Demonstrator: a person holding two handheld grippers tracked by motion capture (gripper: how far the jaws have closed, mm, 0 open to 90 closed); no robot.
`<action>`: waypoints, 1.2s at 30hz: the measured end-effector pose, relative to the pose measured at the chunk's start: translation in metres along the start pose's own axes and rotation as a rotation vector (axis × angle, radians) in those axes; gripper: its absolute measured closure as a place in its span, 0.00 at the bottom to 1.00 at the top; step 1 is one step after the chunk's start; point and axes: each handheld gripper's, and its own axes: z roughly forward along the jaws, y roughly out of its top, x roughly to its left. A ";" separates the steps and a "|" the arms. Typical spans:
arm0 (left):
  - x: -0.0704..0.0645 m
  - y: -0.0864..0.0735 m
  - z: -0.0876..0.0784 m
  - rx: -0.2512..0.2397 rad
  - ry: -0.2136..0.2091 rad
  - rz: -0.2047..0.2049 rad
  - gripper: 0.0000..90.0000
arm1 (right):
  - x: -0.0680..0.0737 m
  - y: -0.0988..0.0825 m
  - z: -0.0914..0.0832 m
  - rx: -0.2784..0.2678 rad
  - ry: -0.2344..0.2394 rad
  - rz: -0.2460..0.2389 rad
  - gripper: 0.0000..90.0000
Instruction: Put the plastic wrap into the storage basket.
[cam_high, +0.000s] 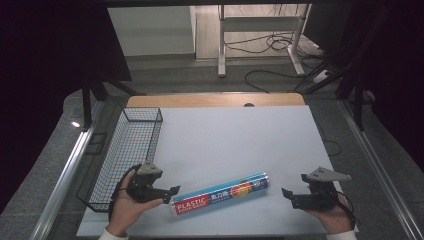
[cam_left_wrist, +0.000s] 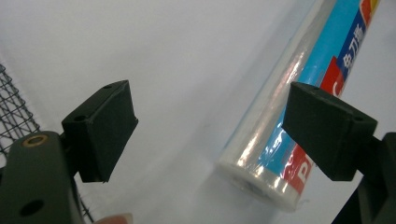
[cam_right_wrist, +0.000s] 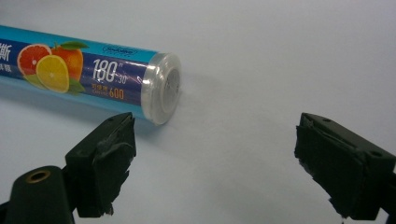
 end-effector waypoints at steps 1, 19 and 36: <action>0.000 0.000 -0.002 -0.004 0.006 0.002 0.19 | 0.000 -0.001 -0.001 -0.005 -0.003 0.008 0.14; -0.008 0.010 -0.006 -0.006 -0.038 0.057 0.15 | -0.001 -0.005 -0.004 -0.011 -0.017 -0.017 0.18; -0.039 0.041 0.005 0.033 -0.090 0.161 0.19 | -0.004 -0.005 -0.004 -0.015 -0.010 -0.014 0.18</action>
